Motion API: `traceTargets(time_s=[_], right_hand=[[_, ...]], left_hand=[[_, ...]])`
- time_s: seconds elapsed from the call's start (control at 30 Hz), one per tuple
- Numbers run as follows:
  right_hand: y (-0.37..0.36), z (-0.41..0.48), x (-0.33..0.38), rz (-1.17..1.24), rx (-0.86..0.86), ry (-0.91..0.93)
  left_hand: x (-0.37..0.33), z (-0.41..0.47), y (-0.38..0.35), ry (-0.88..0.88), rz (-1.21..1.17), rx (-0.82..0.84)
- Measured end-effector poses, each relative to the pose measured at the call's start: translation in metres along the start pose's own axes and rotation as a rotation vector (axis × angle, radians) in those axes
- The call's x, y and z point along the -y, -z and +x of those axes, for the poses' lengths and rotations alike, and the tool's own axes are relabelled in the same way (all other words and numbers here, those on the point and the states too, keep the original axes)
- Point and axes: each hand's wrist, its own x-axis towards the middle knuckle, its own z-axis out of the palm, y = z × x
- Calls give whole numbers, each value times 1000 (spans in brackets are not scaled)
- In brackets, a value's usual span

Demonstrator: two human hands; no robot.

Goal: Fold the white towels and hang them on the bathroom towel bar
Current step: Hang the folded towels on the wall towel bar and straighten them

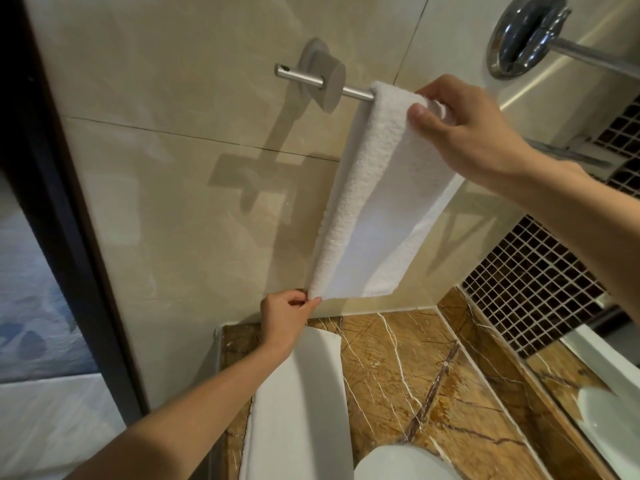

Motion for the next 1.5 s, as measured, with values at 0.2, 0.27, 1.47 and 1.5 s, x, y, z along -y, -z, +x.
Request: traceTargets(time_s=[0.2,0.27,1.47,1.5], right_hand=[[-2,-3,2,-31,-34,6],[-1,-5,2,-32,-50,13],[23,-18,-81,-100,-86,35],[25,-20,-86,-108,-86,31]], left_hand=[[2,10,3,80,22,-55],[0,12,2,85,23,-78],[4,21,-91,116,31,63],[5,22,-98,116,33,65]])
